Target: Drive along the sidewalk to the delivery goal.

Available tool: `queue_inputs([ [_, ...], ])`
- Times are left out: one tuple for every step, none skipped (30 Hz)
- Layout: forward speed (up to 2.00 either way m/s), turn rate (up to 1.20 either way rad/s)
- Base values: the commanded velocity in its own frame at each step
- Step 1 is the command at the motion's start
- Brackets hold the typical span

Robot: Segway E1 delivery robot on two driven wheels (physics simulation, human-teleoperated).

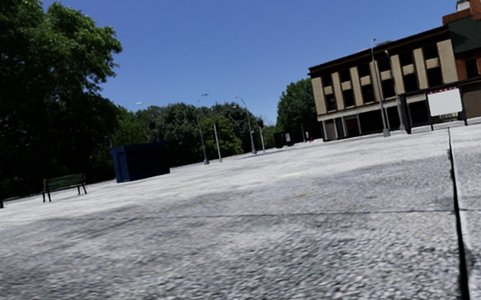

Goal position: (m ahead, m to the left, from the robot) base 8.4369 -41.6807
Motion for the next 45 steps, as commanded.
queue_inputs([
  [2.00,0.00],
  [2.00,0.00],
  [2.00,0.00],
  [2.00,0.00],
  [2.00,0.00],
  [2.00,0.00],
  [2.00,0.00],
  [2.00,0.00],
  [2.00,0.00],
  [2.00,0.00],
  [2.00,0.00],
  [2.00,0.00],
  [2.00,0.00],
  [2.00,0.00],
  [2.00,0.00],
  [2.00,0.00],
  [2.00,0.00],
  [2.00,0.00],
  [2.00,0.00],
  [2.00,0.00],
  [2.00,0.00],
  [2.00,0.00],
  [2.00,0.00],
  [2.00,0.00],
  [2.00,0.00],
  [2.00,0.00],
  [2.00,0.01],
  [2.00,0.12],
  [2.00,0.19],
  [2.00,0.23],
  [2.00,0.26],
  [2.00,0.27],
  [2.00,0.31],
  [2.00,0.31],
  [2.00,0.34],
  [2.00,0.35],
  [2.00,0.36],
  [2.00,0.36],
  [2.00,0.36],
  [2.00,0.36],
  [2.00,0.37],
  [2.00,0.37],
  [2.00,0.37],
  [2.00,0.37],
  [2.00,0.37],
])
